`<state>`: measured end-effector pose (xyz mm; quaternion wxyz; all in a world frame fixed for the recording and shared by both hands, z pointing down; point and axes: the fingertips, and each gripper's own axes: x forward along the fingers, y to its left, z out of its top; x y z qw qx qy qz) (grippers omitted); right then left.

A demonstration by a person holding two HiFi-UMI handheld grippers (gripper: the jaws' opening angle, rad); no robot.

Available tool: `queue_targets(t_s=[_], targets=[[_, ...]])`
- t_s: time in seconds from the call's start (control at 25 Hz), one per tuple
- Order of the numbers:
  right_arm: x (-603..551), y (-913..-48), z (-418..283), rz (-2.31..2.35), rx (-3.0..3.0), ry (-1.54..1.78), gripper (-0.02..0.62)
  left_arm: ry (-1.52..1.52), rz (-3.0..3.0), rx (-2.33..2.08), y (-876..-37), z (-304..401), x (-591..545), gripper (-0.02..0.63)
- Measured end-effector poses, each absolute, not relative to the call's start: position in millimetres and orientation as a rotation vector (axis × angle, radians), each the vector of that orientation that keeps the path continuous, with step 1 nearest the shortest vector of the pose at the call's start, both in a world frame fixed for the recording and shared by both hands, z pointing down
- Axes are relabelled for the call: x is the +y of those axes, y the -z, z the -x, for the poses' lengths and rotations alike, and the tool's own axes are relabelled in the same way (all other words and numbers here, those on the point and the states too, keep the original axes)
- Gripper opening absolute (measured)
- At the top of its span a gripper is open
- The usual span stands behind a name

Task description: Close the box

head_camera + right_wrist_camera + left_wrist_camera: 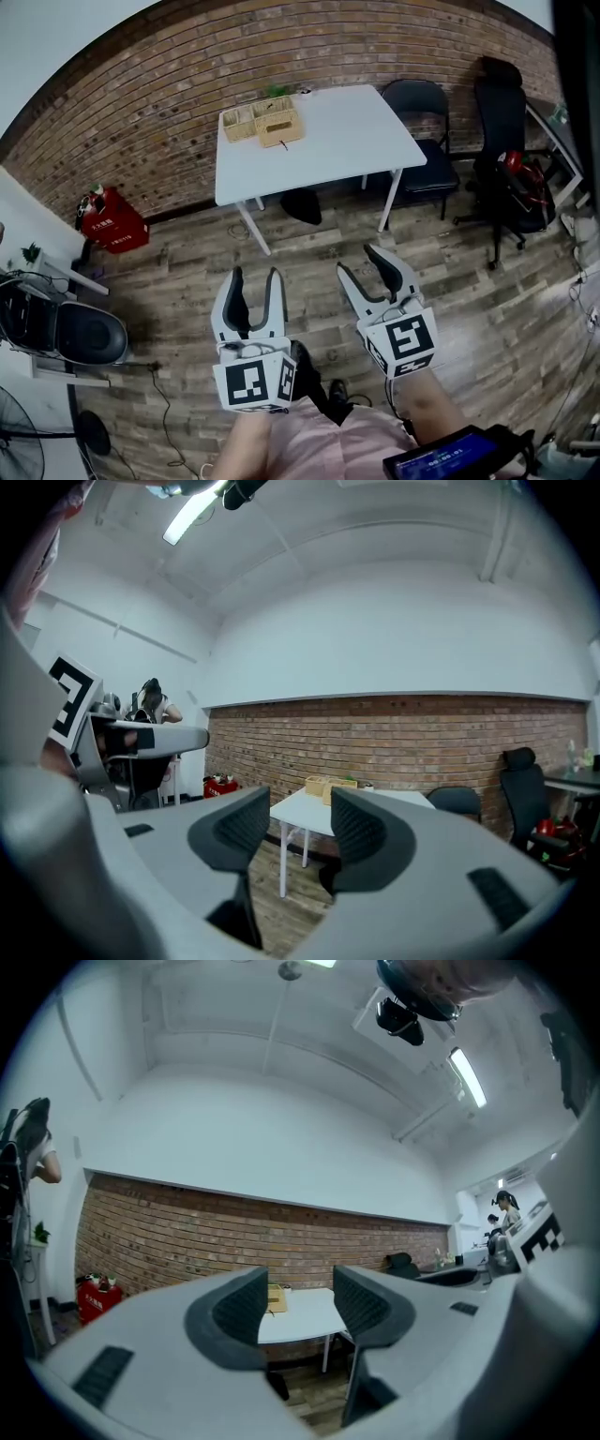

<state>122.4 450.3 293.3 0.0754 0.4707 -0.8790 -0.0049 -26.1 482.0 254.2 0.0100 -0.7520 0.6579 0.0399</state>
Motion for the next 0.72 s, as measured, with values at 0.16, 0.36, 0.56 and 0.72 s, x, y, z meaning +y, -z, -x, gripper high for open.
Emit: queue_targets(t_s=[0.16,0.36,0.56,0.72], targets=[[429,-299,-122,-1.410,-2.624,0.010,0.201,-0.111,2.345,2.068,-260,29,463,0.219],[388,-313,-114,-1.406,-2.602,0.001,0.192,-0.104,2.360,2.087,-276,42,423,0.219],[328,-330,-95,-1.404,-2.575,-0.024,0.186,-0.088,2.401,2.096,-295,60,361,0.219],[277,-335,-78,-1.402,-2.557,-0.041,0.183,-0.078,2.427,2.087,-300,74,308,0.219]])
